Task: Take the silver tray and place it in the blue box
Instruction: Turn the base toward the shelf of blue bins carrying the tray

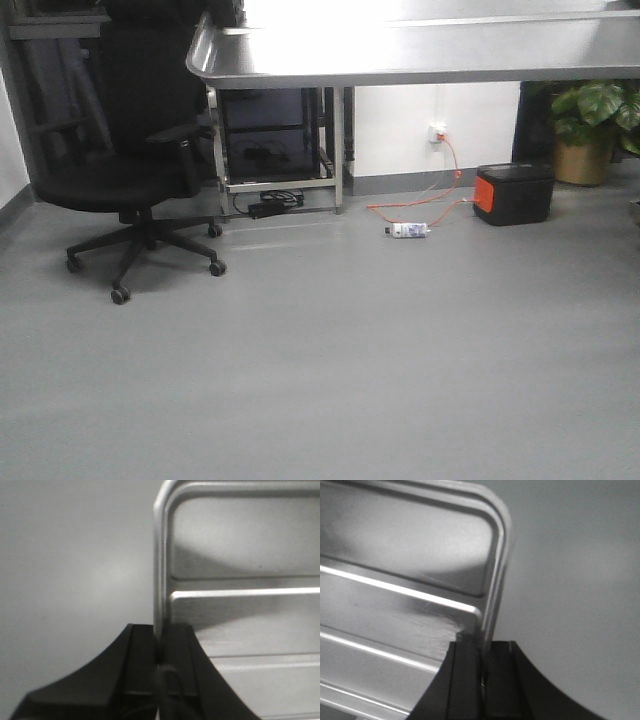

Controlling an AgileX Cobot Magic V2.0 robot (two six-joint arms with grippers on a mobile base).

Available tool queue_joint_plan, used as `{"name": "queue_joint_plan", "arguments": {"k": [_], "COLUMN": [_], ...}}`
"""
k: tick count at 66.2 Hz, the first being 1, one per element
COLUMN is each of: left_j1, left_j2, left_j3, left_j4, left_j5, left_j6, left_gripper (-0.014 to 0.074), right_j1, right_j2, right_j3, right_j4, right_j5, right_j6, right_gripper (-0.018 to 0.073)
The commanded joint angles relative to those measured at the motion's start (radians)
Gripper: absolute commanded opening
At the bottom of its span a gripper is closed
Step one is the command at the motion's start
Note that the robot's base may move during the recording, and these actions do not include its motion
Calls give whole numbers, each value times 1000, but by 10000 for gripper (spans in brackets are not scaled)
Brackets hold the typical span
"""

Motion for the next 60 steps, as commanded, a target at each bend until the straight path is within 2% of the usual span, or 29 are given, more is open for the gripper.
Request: {"name": "queue_joint_plan", "arguments": {"k": [1, 60], "left_j1": [-7, -7], "left_j2": [-37, -37], "left_j3": [-27, -27], "left_j4": [36, 36], "left_j5": [-38, -40], "left_j6": [10, 10], "left_gripper": [-105, -105], "right_j1": [3, 3], "right_j2": [-26, -26], "right_j3": [-29, -29], "right_j4": [-7, -8], "right_j5": [-40, -40], "right_j6": [-27, -27], "right_gripper": [58, 58]}}
